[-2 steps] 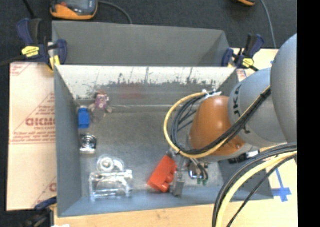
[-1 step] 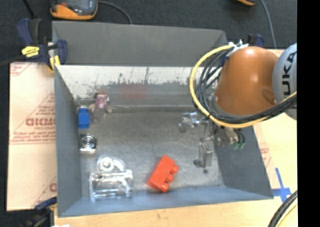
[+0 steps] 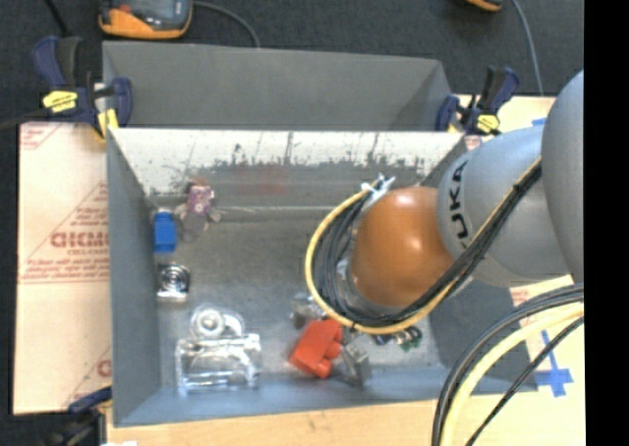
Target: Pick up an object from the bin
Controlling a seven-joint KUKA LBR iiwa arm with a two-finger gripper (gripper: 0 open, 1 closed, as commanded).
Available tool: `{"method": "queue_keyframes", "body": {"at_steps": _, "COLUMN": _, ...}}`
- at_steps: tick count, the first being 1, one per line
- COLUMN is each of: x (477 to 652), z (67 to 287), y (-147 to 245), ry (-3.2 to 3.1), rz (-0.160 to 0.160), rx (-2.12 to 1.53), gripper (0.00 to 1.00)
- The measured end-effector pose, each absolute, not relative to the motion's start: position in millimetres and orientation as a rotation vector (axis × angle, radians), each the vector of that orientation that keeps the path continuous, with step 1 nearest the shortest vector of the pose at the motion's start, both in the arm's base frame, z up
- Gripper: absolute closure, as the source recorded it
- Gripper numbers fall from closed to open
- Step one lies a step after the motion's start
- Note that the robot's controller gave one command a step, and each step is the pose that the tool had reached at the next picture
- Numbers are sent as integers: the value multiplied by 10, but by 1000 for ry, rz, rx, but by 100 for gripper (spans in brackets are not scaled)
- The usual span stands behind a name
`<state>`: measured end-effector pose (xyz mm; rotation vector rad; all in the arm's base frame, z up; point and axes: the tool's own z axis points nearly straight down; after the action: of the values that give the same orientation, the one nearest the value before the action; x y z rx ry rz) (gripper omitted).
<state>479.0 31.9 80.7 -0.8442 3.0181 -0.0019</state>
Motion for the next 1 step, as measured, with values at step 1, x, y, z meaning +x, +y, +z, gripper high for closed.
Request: {"method": "queue_keyframes", "body": {"at_steps": 1, "x": 4783, "z": 822, "y": 311, "ry": 3021, "rz": -3, "rx": -846, "gripper": 100}}
